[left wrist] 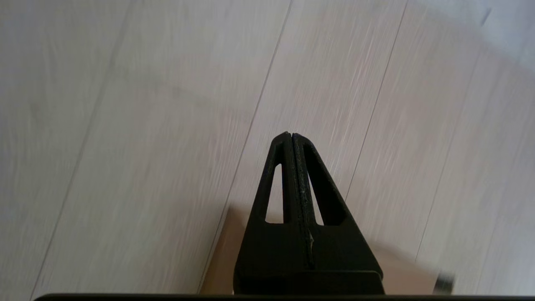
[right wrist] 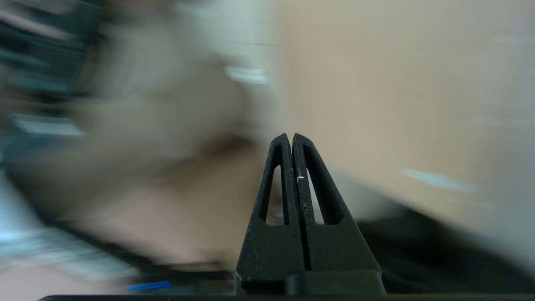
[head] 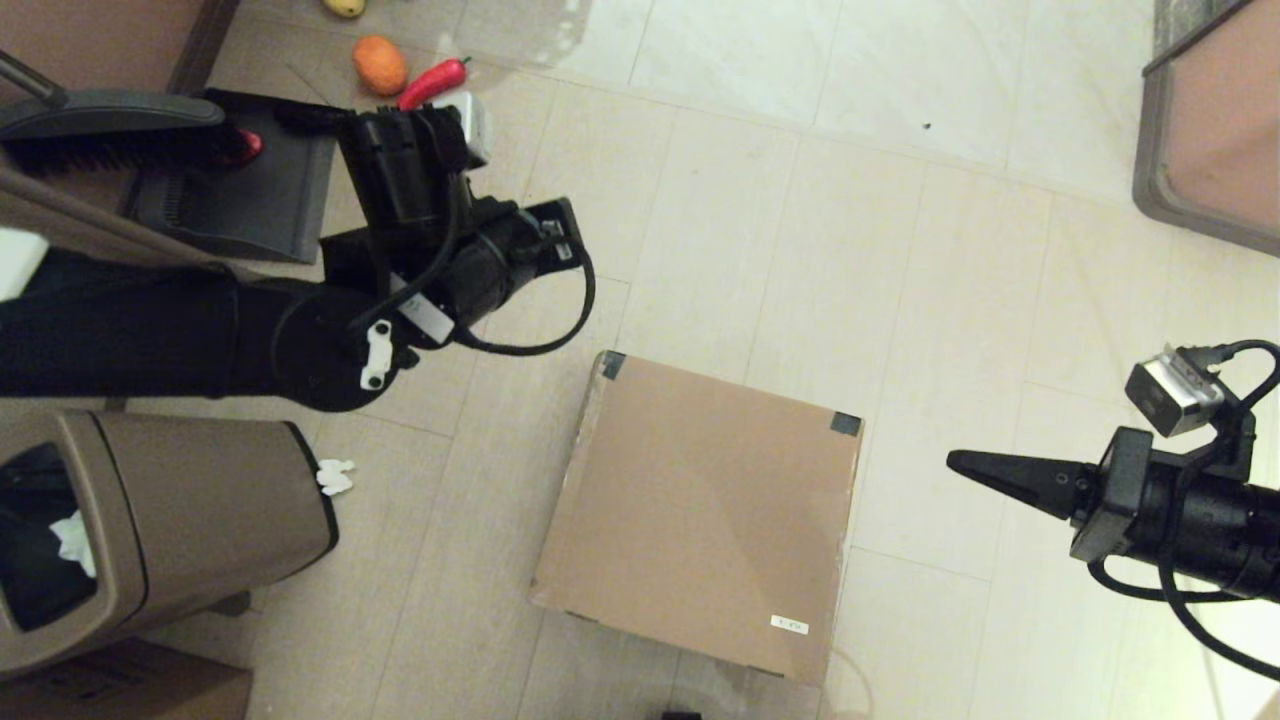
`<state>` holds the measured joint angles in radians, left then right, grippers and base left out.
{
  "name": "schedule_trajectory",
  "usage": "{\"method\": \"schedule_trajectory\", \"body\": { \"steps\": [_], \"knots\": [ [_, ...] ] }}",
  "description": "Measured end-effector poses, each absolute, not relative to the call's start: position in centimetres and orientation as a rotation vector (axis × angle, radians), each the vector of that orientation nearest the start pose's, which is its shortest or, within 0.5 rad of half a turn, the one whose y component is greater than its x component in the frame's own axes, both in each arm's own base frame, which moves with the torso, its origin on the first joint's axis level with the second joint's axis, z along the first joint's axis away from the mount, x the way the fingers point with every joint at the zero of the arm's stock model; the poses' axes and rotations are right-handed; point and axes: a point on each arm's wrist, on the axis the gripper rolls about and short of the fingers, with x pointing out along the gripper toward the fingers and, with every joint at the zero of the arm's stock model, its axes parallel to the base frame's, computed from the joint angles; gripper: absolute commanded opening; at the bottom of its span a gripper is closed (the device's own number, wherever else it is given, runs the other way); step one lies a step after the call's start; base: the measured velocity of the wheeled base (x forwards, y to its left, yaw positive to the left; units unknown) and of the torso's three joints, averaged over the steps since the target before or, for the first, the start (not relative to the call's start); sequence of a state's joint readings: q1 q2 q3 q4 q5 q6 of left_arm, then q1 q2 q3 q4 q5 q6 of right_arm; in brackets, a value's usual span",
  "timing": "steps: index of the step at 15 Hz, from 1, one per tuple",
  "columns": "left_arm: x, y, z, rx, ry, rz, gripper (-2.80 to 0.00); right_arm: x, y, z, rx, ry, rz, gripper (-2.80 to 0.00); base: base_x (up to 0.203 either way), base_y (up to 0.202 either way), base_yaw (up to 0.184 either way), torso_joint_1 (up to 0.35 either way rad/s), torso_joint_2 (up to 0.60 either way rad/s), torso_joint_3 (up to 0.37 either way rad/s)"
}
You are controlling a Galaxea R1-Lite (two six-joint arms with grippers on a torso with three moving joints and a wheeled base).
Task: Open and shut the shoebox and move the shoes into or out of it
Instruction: Close the shoe box
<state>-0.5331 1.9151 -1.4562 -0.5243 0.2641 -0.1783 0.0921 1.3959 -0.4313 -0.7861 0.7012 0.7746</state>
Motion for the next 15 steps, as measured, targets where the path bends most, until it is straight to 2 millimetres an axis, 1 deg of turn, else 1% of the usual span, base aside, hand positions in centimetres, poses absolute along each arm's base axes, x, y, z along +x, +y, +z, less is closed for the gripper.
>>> {"method": "schedule_trajectory", "body": {
  "steps": [2,3,4,5,6,9,12,15],
  "knots": [
    [33.8,-19.0,25.2,-0.167,0.053,-0.278,-2.8,19.6,3.5,16.1,0.57,0.521,0.547,-2.8,0.0,0.0,0.0,0.0,0.0,0.0],
    [33.6,-18.8,23.6,-0.15,0.103,-0.28,-2.8,19.4,3.5,15.1,0.465,0.572,0.487,-2.8,0.0,0.0,0.0,0.0,0.0,0.0],
    [33.5,-18.3,22.2,-0.138,0.147,-0.284,-2.8,19.5,3.5,14.2,0.375,0.62,0.437,-2.8,0.0,0.0,0.0,0.0,0.0,0.0],
    [33.8,-17.7,21.1,-0.134,0.17,-0.285,-2.8,20.0,3.5,13.4,0.307,0.644,0.386,-2.8,0.0,0.0,0.0,0.0,0.0,0.0],
    [34.5,-17.2,20.2,-0.136,0.173,-0.278,-2.8,21.0,3.5,12.9,0.264,0.641,0.33,-2.8,0.0,0.0,0.0,0.0,0.0,0.0],
    [37.0,-16.4,17.8,-0.158,0.113,-0.252,-2.8,24.8,3.9,10.8,0.199,0.598,0.185,-2.8,0.0,0.0,0.0,0.0,0.0,0.0],
    [38.7,-16.6,15.1,-0.161,0.122,-0.237,-2.8,28.2,4.6,8.8,0.175,0.58,0.125,-2.8,0.0,0.0,0.0,0.0,0.0,0.0],
    [40.1,-17.1,13.4,-0.179,0.109,-0.23,-2.8,32.0,5.2,7.9,0.182,0.546,0.077,-2.8,0.0,0.0,0.0,0.0,0.0,0.0]
  ]
}}
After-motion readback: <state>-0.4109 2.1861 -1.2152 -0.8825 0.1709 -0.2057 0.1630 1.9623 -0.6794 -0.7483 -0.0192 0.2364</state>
